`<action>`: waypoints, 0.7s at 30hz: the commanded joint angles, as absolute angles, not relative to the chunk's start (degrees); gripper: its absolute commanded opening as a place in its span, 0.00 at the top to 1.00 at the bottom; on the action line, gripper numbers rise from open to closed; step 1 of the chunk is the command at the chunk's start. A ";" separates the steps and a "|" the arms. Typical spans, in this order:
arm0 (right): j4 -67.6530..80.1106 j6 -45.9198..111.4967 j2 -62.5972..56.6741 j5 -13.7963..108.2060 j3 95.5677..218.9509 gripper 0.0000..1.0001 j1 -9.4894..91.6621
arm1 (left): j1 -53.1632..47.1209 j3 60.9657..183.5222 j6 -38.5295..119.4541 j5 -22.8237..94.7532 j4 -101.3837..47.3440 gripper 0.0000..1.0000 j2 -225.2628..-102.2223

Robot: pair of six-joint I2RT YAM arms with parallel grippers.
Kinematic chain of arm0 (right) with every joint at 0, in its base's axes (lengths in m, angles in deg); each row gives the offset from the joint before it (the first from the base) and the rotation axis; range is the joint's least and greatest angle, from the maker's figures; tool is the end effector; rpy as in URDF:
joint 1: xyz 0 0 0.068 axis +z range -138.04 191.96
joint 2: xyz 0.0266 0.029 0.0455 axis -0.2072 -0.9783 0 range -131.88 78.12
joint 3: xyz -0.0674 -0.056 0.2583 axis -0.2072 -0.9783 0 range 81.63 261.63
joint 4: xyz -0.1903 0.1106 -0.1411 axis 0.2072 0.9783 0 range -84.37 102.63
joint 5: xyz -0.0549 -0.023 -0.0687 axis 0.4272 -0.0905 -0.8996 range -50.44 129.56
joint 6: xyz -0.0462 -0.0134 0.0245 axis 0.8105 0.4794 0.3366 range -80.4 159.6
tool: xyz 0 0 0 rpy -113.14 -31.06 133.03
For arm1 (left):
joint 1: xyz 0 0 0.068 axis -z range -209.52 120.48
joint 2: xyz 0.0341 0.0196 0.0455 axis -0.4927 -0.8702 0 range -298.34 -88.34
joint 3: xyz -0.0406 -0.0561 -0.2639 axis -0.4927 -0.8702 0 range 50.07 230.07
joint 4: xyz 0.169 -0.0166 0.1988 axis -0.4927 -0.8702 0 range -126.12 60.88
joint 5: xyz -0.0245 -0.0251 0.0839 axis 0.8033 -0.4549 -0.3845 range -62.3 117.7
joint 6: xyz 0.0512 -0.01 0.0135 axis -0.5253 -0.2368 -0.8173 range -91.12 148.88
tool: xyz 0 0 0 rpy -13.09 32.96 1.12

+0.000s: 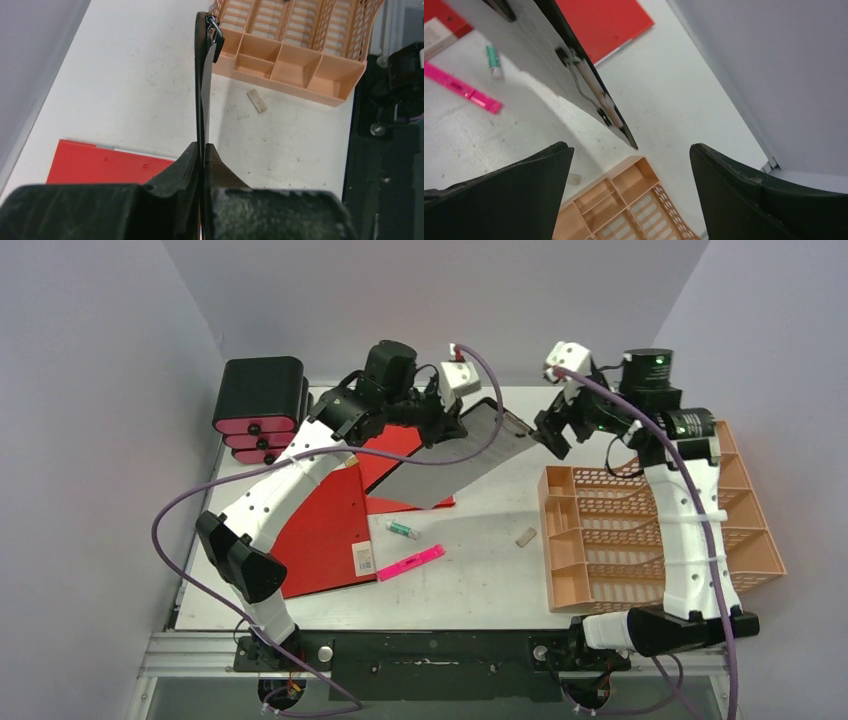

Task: Organize the desk
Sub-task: Pick up the folder from the center of the board.

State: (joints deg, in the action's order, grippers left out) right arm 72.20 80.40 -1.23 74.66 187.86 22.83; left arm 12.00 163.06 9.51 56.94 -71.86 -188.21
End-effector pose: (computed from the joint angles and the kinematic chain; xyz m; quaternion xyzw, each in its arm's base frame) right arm 0.2337 0.0658 0.4712 -0.4915 0.7209 0.1590 0.4620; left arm 0.2742 -0.2660 0.4357 0.5332 0.6568 -0.3075 0.4356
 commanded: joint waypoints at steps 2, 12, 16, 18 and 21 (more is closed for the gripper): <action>51.11 62.62 7.75 81.69 183.47 0.10 15.77 | 3.86 165.60 26.18 69.51 -59.96 1.00 -185.92; 26.69 37.32 11.06 96.24 172.13 0.10 11.37 | -4.73 153.78 46.94 87.96 -37.92 1.00 -180.22; 20.25 36.41 9.32 101.53 169.82 0.10 8.95 | -5.45 149.99 51.42 92.29 -31.33 1.00 -178.00; 20.97 39.00 8.10 103.10 171.53 0.10 8.71 | -5.63 148.02 53.23 93.86 -28.12 1.00 -176.82; 21.90 40.79 6.38 108.53 174.06 0.10 8.42 | -5.98 145.27 57.06 94.81 -22.48 1.00 -175.34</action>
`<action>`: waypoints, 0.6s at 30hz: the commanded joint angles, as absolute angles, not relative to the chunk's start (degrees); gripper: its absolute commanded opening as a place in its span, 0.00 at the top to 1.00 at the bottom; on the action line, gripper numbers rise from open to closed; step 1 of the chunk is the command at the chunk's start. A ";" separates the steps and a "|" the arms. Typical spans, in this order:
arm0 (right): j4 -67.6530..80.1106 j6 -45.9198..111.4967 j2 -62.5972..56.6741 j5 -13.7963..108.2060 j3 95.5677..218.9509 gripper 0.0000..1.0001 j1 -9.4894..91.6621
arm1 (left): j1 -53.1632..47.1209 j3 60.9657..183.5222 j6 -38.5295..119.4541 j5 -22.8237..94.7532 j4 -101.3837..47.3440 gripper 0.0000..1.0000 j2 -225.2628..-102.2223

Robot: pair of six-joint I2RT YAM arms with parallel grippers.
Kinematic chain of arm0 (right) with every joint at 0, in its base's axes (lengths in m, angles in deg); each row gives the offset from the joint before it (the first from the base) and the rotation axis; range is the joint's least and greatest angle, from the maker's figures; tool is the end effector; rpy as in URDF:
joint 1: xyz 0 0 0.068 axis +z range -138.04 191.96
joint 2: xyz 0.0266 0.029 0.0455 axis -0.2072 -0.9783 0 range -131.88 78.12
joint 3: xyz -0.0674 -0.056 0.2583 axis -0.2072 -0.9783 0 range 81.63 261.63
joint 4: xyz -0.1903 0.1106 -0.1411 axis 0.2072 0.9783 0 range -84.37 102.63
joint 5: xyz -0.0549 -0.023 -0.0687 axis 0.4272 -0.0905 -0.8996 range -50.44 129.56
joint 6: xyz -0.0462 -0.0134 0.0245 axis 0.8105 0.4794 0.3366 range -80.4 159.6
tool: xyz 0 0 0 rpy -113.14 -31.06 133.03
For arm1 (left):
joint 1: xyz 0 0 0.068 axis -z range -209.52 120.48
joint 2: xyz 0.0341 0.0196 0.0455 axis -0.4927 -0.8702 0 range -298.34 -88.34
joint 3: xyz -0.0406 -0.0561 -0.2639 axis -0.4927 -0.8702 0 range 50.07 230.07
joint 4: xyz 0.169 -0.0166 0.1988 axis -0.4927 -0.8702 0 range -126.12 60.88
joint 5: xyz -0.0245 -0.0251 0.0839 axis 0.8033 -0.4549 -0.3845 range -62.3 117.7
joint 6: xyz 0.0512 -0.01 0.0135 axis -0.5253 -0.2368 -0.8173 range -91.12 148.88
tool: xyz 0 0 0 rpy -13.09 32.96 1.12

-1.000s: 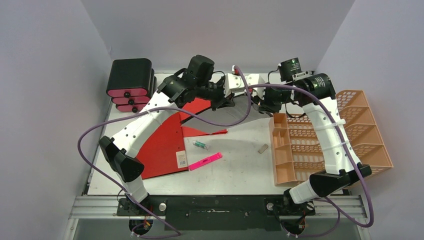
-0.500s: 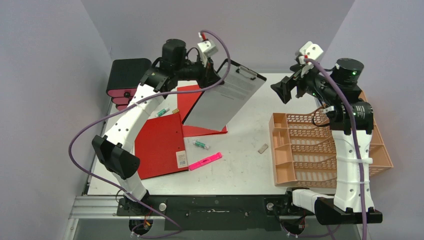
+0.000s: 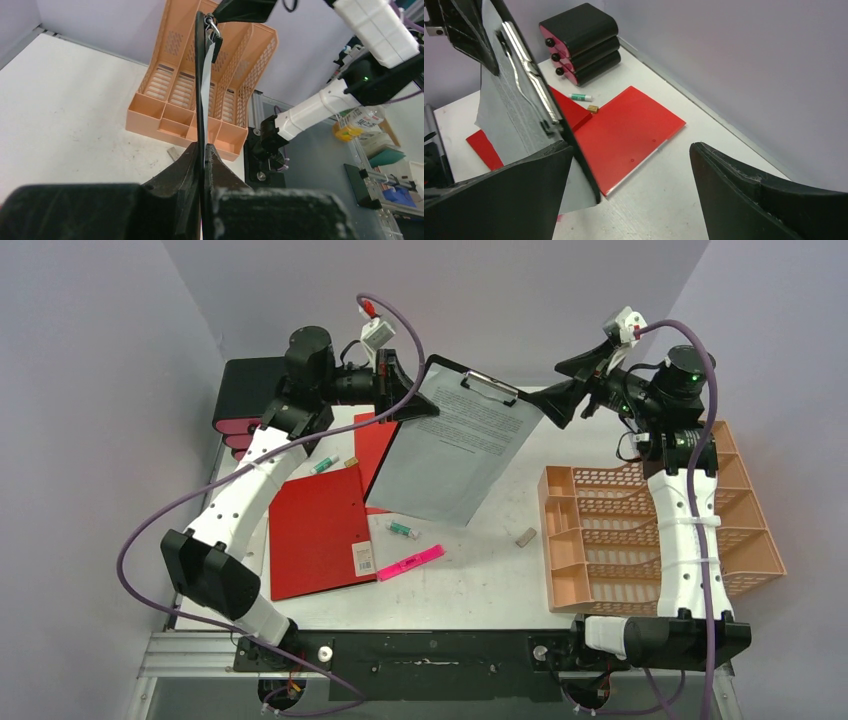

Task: Organize the desk
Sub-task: Pick up the folder from the center of the board.

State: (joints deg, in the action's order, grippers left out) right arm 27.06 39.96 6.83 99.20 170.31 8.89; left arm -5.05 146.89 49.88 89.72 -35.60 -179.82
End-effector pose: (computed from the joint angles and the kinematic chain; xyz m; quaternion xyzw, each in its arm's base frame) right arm 0.2443 0.0177 0.4874 -0.3240 0.6425 0.3459 0.6021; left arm 0.3109 -0.1761 0.4581 0.3790 0.6009 -0.5712 0.4112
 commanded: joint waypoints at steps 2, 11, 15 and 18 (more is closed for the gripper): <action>22.24 40.26 5.52 112.77 175.05 0.09 8.37 | -6.26 143.49 59.67 95.19 -19.00 1.00 -174.74; 16.98 35.54 6.46 121.81 173.33 0.05 8.43 | -7.24 139.78 67.34 96.01 -8.49 1.00 -174.63; 1.76 21.43 3.95 123.06 172.39 0.04 9.08 | -7.11 139.10 67.19 95.67 -8.25 1.00 -174.86; -12.40 9.10 1.85 123.20 170.90 0.03 10.41 | -6.89 138.55 66.54 95.13 -8.63 1.00 -174.90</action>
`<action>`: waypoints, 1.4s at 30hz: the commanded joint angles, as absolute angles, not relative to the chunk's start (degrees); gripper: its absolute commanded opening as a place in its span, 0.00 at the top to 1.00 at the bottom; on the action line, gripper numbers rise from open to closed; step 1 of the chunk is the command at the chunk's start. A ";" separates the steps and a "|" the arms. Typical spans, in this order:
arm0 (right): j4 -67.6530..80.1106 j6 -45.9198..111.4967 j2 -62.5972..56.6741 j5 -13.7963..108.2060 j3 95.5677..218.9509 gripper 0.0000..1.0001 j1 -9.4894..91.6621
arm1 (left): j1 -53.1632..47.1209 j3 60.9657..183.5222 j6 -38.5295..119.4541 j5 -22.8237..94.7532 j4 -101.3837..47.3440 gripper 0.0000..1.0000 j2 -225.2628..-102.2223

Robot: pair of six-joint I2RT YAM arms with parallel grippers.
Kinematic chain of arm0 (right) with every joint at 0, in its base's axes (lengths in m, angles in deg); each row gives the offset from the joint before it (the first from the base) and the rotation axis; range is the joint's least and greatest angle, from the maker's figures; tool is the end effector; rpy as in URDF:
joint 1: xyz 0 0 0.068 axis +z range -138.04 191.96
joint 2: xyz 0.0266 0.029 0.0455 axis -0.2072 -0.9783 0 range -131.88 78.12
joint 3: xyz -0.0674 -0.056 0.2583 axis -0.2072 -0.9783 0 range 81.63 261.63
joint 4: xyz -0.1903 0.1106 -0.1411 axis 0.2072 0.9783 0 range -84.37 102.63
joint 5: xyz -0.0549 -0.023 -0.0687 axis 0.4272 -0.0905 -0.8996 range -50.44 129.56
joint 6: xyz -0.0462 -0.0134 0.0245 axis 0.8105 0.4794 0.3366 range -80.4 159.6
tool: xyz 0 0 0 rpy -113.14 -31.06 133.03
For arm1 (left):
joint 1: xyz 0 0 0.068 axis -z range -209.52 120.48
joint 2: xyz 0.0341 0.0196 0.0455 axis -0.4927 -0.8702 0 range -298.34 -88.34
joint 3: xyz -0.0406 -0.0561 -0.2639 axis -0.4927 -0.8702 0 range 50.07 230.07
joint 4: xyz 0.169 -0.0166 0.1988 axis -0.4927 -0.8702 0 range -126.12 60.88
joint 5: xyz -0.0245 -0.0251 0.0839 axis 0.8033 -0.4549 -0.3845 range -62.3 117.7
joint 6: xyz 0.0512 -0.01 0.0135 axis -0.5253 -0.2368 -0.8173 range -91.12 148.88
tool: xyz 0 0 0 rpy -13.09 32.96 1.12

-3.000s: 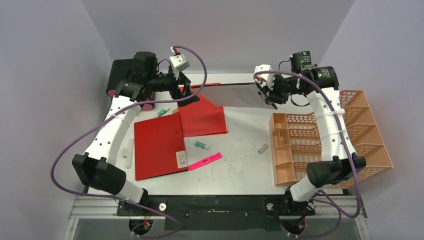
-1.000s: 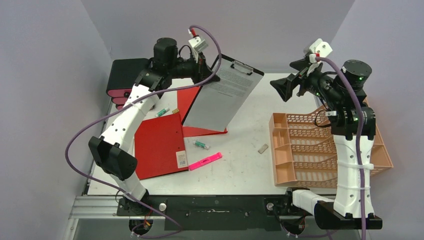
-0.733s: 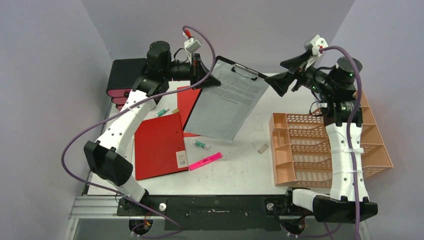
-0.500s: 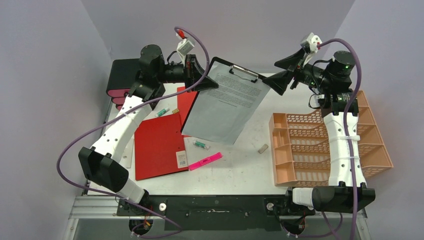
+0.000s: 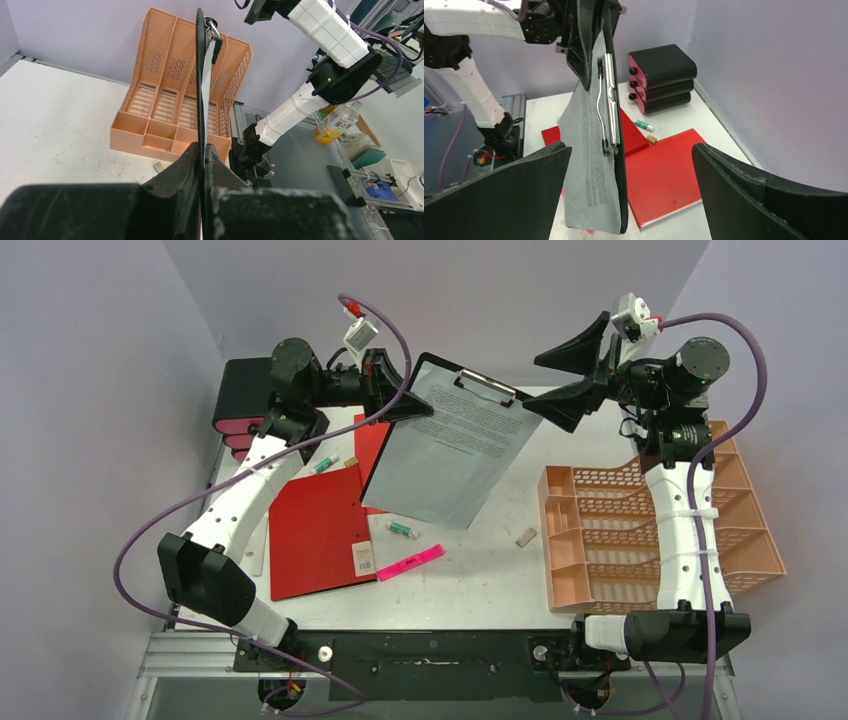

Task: Organize the desk
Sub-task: Pick up the folder from the center of the board.

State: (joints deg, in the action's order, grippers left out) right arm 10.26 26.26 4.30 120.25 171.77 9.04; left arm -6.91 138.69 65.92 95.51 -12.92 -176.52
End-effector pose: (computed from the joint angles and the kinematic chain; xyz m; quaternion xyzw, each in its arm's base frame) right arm 0.2444 0.0228 0.5095 -0.4290 0.5473 0.4607 0.5515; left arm 0.3012 -0.1612 0.4643 0.3816 0.5480 -0.6201 0.4117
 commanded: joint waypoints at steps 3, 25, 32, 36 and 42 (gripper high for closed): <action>-21.76 1.10 -0.18 123.50 171.65 0.02 10.80 | -6.65 138.70 64.12 94.47 -11.29 1.00 -175.07; -27.04 -3.53 -6.51 126.32 169.99 0.48 17.66 | -6.29 139.63 63.97 93.91 -12.38 1.00 -176.58; -60.08 -32.11 -10.41 129.53 169.76 0.95 17.50 | -6.36 139.87 63.29 93.37 -13.60 0.96 -176.66; -87.32 -59.38 -16.44 132.10 175.59 0.95 16.22 | -7.51 140.14 61.45 92.53 -16.71 0.34 -176.22; -82.47 -56.58 -15.23 132.26 177.54 0.95 8.10 | -11.92 137.09 58.98 90.78 -19.67 0.04 -172.99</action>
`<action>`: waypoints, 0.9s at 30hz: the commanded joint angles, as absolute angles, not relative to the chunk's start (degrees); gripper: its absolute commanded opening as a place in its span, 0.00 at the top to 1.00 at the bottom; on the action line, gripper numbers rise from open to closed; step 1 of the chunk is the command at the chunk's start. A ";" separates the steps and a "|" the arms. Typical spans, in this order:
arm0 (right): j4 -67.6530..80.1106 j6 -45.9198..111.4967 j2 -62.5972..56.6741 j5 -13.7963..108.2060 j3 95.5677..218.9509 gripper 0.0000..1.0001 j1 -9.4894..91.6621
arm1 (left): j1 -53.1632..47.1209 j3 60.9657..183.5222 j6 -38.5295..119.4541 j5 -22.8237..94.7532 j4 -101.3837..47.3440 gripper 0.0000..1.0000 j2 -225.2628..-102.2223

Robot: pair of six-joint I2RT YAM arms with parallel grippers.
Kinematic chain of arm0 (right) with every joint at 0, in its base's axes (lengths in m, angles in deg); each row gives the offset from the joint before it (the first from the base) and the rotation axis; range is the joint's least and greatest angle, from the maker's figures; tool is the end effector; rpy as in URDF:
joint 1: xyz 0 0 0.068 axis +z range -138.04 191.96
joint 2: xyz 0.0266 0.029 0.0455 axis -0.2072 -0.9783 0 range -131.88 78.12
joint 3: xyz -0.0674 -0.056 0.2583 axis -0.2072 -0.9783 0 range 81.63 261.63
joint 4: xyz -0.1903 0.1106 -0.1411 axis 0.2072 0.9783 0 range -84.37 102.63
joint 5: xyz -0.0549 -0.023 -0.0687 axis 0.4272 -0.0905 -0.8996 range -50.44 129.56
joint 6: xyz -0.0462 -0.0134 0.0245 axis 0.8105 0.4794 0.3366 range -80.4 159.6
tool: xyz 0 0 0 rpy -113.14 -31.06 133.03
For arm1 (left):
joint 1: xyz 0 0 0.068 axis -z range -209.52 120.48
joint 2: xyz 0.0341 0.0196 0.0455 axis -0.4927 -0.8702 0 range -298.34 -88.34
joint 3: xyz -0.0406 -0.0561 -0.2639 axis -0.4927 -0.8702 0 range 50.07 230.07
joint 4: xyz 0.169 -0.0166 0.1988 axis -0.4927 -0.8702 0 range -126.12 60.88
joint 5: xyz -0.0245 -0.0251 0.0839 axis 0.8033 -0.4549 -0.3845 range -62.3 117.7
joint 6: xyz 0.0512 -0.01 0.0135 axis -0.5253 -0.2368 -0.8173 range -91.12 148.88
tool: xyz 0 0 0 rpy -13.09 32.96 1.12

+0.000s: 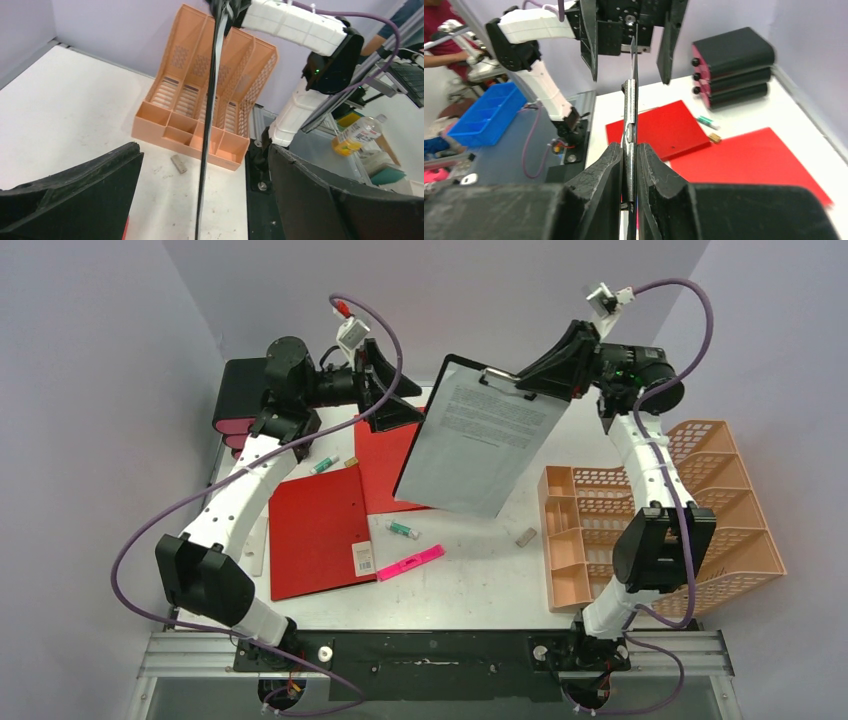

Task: Organize the desk
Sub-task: Pick up the folder from the center of the board.

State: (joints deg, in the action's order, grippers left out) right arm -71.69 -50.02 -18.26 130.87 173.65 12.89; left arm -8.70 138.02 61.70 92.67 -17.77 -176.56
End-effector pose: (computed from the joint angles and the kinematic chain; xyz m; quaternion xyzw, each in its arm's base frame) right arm 0.3191 0.0408 0.4870 -0.4335 0.5683 0.5657 0.4112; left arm 0.3106 -0.1526 0.4533 0.3564 0.5765 -0.5984 0.4272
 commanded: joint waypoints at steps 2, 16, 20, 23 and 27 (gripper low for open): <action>-82.07 -56.35 -14.81 132.33 178.68 0.95 5.81 | -13.72 135.80 56.89 89.41 -22.57 0.04 -171.05; -57.55 -24.64 0.85 132.29 175.14 0.95 -21.63 | -17.78 124.95 38.41 73.00 -39.82 0.04 -159.80; -52.89 -16.37 4.93 132.37 172.70 0.95 -30.56 | -18.12 122.26 36.62 71.91 -40.25 0.04 -158.12; -50.95 -16.78 4.73 132.40 173.06 0.95 -34.14 | -18.15 120.97 36.18 71.38 -40.03 0.04 -157.32; -53.41 -23.76 3.65 132.31 173.41 0.95 -34.36 | -18.23 119.50 36.38 70.74 -39.23 0.04 -156.81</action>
State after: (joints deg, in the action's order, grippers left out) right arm -53.70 -22.04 5.43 132.03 173.22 -33.84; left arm -17.71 119.90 37.75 72.37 -40.61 -159.03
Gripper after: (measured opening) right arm 0.132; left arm 0.962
